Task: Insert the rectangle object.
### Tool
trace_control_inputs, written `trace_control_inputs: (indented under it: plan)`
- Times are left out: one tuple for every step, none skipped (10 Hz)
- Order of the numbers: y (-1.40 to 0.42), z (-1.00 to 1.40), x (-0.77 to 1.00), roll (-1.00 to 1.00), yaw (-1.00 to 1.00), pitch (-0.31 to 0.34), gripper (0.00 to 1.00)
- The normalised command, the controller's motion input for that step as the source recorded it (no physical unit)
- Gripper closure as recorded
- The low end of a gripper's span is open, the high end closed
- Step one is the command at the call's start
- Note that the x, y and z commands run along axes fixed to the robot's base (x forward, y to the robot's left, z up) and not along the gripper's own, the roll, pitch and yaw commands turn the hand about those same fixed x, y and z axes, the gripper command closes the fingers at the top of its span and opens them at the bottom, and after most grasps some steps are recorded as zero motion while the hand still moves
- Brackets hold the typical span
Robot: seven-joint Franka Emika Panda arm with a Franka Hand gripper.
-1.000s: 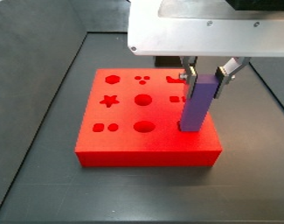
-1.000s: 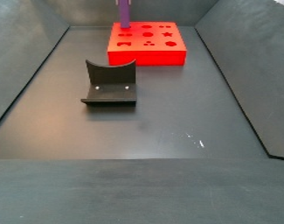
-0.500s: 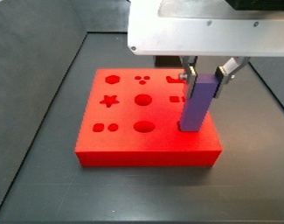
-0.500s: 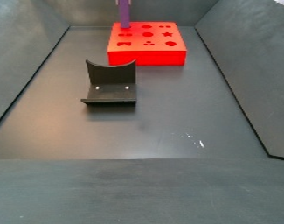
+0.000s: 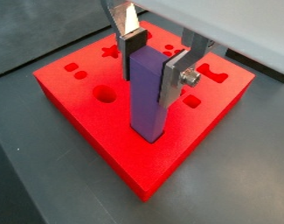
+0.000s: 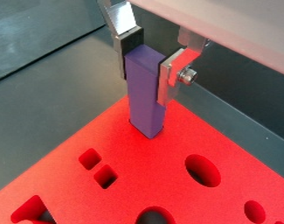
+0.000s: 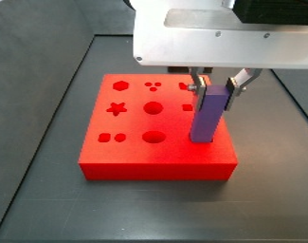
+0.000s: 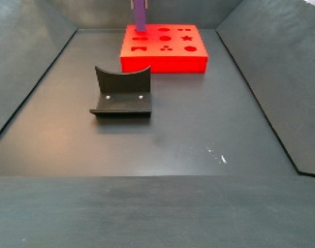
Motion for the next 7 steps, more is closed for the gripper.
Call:
trace_control_inputs:
  plan:
    - [0.0, -0.14, 0.09, 0.0, 0.0, -0.01, 1.0]
    - [0.0, -0.17, 0.06, 0.0, 0.0, -0.013, 1.0]
    - [0.0, -0.21, 0.05, 0.0, 0.0, -0.014, 1.0]
    - [0.0, -0.27, 0.03, 0.0, 0.0, -0.033, 1.0]
    - [0.0, -0.35, 0.02, 0.0, 0.0, -0.05, 1.0]
    - [0.0, -0.41, 0.0, 0.0, 0.0, -0.063, 1.0]
    - [0.0, -0.44, 0.0, 0.0, 0.0, -0.073, 1.0]
